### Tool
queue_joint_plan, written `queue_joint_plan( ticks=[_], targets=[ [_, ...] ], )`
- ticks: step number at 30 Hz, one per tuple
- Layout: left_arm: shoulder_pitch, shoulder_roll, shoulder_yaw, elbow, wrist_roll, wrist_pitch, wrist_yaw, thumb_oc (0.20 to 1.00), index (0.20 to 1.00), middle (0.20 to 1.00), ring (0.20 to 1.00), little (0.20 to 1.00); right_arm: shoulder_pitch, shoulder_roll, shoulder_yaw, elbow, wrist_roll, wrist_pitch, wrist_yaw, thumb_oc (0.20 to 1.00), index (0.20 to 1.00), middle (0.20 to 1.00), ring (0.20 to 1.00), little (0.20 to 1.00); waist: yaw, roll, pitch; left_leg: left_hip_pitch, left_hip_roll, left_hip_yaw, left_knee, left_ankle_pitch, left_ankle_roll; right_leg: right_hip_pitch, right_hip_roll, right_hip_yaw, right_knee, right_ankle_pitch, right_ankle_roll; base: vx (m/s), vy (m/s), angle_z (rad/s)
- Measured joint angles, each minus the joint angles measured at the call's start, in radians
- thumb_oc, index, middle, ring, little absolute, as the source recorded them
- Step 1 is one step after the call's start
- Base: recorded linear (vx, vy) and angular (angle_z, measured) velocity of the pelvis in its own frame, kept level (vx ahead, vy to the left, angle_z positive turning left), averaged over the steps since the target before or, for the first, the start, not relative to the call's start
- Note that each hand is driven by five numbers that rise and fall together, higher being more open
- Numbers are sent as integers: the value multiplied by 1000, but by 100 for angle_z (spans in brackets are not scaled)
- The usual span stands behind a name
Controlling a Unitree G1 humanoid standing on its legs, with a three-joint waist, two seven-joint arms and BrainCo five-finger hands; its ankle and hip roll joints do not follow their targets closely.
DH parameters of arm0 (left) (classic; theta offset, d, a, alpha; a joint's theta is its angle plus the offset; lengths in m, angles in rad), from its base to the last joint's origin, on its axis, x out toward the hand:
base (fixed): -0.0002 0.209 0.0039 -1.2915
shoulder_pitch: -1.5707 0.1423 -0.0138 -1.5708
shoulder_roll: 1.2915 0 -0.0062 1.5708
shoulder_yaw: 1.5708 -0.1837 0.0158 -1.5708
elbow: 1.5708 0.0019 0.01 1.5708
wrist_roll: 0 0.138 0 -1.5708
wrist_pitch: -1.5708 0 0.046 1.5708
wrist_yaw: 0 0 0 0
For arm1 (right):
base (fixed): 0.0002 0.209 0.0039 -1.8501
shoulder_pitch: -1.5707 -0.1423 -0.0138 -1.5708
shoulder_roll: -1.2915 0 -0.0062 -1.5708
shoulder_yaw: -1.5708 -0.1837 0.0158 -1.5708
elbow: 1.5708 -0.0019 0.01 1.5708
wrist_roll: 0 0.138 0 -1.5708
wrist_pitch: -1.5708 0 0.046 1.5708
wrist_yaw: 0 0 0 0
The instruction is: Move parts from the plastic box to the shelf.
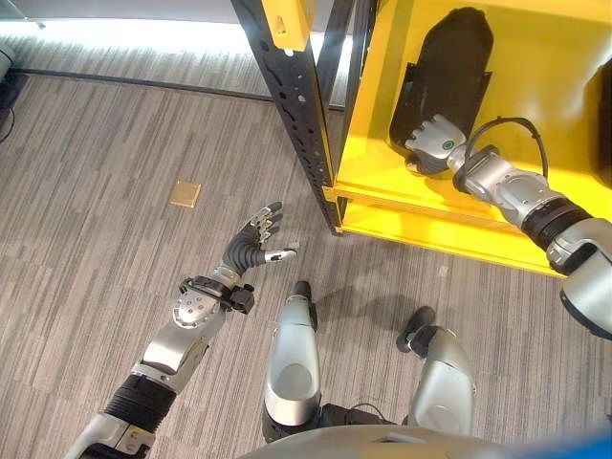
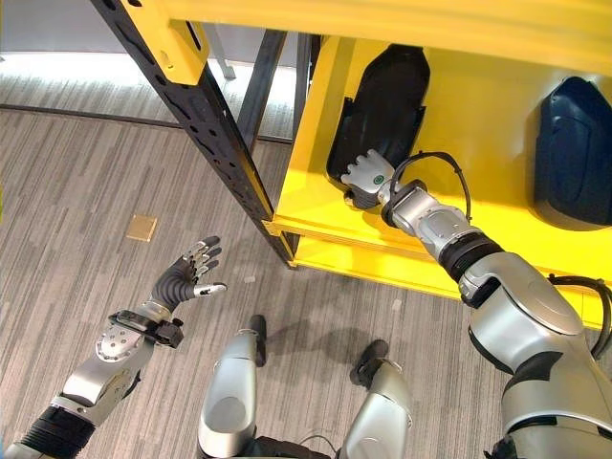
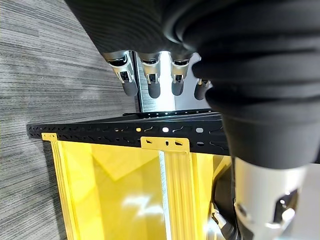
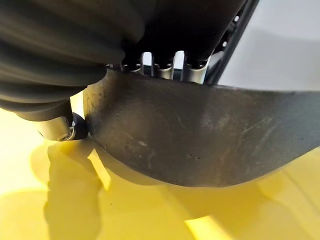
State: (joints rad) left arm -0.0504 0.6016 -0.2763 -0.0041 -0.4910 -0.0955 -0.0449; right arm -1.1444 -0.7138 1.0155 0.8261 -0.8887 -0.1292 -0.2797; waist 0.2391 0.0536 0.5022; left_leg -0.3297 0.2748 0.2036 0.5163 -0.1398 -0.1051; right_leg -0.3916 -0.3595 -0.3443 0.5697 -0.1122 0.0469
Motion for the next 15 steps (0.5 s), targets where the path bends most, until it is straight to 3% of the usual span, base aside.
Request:
queue_joint_plan(
  ticks=[8, 10, 11, 12, 15],
  targets=[
    [-1, 0, -3, 0, 0, 0, 0, 1000, 1000, 1000, 1000, 1000, 0, 0, -1, 2, 1, 3, -3, 200, 200, 200, 200, 200, -3, 1, 1, 0, 0, 1, -1, 0, 1, -1, -1, 0, 2, -2, -2, 0, 0, 0],
    [-1, 0, -3, 0, 0, 0, 0, 1000, 1000, 1000, 1000, 1000, 0, 0, -1, 3, 0, 4, -5, 592, 592, 592, 592, 592, -3, 2, 1, 1, 0, 1, -2, 0, 0, -2, -1, 0, 4, -4, -2, 0, 0, 0],
    [-1, 0, -6, 0, 0, 0, 1, 1000, 1000, 1000, 1000, 1000, -1, 0, -5, 5, -1, 12, -14, 856, 856, 856, 856, 856, -3, 2, 1, 1, 0, 1, -2, 0, 0, -2, -2, 0, 5, -4, -2, 0, 0, 0],
    [-2, 0, -13, 0, 0, 0, 1, 1000, 1000, 1000, 1000, 1000, -12, 0, -11, 10, -17, 27, -14, 1000, 1000, 1000, 1000, 1000, -3, 2, 1, 2, -1, 1, -2, 0, 0, -2, -3, 0, 7, -5, -2, 34, -11, 1],
    [-1, 0, -29, 0, 0, 0, 1, 1000, 1000, 1000, 1000, 1000, -35, -5, -11, 18, -47, 46, 3, 1000, 1000, 1000, 1000, 1000, -2, 2, 1, 11, -3, 2, -6, 0, 0, 5, -4, 0, 9, -7, -2, 34, -16, 1]
  ],
)
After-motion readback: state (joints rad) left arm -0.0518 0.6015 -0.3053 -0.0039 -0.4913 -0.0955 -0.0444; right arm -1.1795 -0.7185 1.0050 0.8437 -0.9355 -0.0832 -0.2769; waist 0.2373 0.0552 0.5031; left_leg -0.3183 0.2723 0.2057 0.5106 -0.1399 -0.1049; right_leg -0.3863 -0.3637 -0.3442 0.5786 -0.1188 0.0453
